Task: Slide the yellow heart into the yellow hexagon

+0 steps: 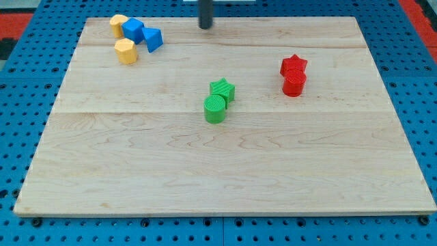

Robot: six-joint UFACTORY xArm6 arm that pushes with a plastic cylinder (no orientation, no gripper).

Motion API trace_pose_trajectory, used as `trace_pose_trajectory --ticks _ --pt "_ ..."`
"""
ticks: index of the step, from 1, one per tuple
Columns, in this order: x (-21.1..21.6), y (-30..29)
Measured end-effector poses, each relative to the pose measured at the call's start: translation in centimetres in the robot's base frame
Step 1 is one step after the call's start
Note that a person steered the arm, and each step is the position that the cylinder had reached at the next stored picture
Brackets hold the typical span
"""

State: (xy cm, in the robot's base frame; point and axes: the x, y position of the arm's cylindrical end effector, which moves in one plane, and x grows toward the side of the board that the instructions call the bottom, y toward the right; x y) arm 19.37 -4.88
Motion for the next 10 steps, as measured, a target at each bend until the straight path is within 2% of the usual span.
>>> trace_pose_trajectory --ticks 3,6,7,8,9,10 --pt "-0.2 -8.2" --pt "-0.2 -11.7" --pt "0.7 -15.3" --pt "0.3 -21.5" --pt "1.2 -23.1" --pt "4.9 -18.0"
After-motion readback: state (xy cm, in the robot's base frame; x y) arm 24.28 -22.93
